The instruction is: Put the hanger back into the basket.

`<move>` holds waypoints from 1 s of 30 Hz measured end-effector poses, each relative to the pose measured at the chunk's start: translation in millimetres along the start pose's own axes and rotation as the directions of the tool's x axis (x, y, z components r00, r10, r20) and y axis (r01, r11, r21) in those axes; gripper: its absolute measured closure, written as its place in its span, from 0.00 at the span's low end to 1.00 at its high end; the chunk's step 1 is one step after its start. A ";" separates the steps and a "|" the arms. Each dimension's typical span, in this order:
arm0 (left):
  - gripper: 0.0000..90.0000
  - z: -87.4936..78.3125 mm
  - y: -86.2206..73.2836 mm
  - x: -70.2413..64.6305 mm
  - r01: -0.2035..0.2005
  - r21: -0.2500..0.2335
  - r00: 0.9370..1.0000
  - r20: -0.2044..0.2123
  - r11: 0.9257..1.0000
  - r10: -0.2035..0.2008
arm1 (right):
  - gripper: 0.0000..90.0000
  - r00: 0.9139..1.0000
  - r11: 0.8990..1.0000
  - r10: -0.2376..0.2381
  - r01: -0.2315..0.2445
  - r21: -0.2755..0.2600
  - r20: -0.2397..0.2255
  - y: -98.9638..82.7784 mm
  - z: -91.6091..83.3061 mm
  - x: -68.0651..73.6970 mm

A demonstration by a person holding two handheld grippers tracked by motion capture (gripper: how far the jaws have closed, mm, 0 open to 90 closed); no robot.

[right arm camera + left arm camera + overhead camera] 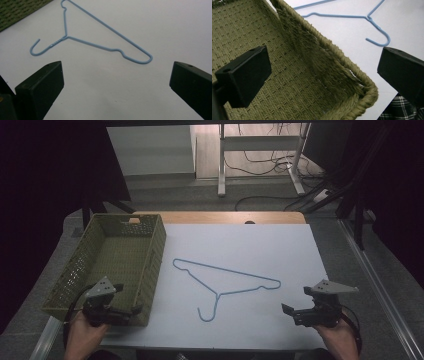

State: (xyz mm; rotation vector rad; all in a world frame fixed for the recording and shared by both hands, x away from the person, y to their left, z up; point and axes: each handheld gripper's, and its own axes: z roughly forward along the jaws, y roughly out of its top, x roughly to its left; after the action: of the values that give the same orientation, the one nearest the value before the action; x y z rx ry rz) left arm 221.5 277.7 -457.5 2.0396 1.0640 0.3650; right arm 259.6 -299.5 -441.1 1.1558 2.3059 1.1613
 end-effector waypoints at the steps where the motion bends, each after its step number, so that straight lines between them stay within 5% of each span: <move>1: 0.00 0.0 0.0 0.0 0.000 0.000 1.000 0.000 1.000 0.000 | 0.00 1.000 1.000 0.000 0.000 0.000 0.000 0.0 0.0 0.0; 22: 0.00 -5.7 -0.5 4.5 0.042 -0.076 0.999 0.036 0.996 -0.039 | 0.00 0.999 0.999 -0.032 0.032 0.018 0.011 3.3 4.3 7.6; 30: 0.00 -5.3 17.2 -8.4 0.003 -0.093 0.997 0.075 0.996 0.004 | 0.00 0.999 0.999 -0.046 0.046 -0.004 -0.020 12.9 3.5 11.4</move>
State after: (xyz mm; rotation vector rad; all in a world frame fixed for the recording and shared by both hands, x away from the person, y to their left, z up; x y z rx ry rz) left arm 223.1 268.0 -440.2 1.9555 0.9825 0.3295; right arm 261.2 -284.3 -432.4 1.0891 2.3316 1.1657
